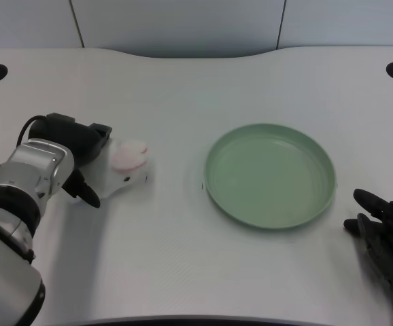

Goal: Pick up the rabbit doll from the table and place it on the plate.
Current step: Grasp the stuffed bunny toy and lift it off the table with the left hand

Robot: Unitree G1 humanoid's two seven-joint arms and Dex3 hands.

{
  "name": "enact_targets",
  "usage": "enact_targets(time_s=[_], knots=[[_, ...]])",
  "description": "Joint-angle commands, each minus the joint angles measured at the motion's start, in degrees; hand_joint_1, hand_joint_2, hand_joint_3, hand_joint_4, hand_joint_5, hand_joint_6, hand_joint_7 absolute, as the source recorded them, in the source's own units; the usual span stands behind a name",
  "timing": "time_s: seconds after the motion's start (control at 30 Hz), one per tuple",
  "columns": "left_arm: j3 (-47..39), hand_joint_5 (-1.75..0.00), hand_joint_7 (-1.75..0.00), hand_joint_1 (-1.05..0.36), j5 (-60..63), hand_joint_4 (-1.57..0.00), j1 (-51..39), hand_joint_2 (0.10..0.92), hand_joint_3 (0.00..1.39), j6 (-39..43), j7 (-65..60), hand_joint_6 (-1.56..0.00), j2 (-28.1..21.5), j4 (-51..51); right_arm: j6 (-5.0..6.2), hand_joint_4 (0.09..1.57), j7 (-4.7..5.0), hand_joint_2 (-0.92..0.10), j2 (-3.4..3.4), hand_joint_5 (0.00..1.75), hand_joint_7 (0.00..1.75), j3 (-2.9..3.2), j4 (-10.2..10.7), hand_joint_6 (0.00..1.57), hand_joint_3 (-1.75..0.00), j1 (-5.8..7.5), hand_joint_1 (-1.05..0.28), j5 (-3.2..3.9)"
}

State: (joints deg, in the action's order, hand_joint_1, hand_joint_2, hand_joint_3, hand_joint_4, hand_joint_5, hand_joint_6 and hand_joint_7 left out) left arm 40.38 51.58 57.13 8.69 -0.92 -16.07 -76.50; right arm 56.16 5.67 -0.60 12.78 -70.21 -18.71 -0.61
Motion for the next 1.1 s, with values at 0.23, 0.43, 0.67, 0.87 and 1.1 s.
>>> enact_targets(time_s=[0.23, 0.43, 0.67, 0.87, 1.1], knots=[[2.8, -0.14, -0.08, -0.87, 2.2, -0.24, -0.3, 0.790, 0.00, -0.4, -9.6, -0.28, 0.0, -1.2, 1.55, 0.72, 0.24, -0.92, -0.73, 0.79, 0.01, 0.84, -0.5, 0.92, -0.28, 0.62, -0.27, 1.07], [0.5, -0.37, -0.12, -0.44, -0.2, -0.50, -0.7, 0.760, 0.01, 2.8, -12.9, -0.82, -1.2, -1.6, 1.61, 0.76, 2.57, -0.92, -1.20, 0.72, 0.01, 0.30, -1.2, 0.92, -0.28, 0.61, -0.25, -0.26], [-0.4, -1.35, -0.27, -0.29, -1.1, -0.55, -1.0, 0.801, 0.00, 4.5, -15.1, -0.93, -1.6, -1.8, 2.75, 0.77, 1.81, -0.92, -1.42, 0.70, 0.01, 0.21, -1.2, 0.92, -0.29, 0.85, -0.25, -0.15], [-0.2, -1.57, -0.78, -0.25, -0.7, -0.57, -0.8, 0.820, 0.01, 5.1, -14.6, -0.77, -1.8, -1.9, 3.07, 0.76, 0.17, -0.92, -1.14, 0.69, 0.00, 1.03, -1.4, 0.92, -0.29, 0.87, -0.26, 1.05], [-3.4, -1.42, -0.61, -0.27, -4.0, -0.56, -0.5, 0.872, 0.11, 5.7, -12.1, -0.79, -2.2, -1.9, 2.55, 0.79, 0.80, -0.92, -0.78, 0.68, 0.01, 1.51, -2.0, 0.93, -0.25, 0.42, -0.28, 1.43]])
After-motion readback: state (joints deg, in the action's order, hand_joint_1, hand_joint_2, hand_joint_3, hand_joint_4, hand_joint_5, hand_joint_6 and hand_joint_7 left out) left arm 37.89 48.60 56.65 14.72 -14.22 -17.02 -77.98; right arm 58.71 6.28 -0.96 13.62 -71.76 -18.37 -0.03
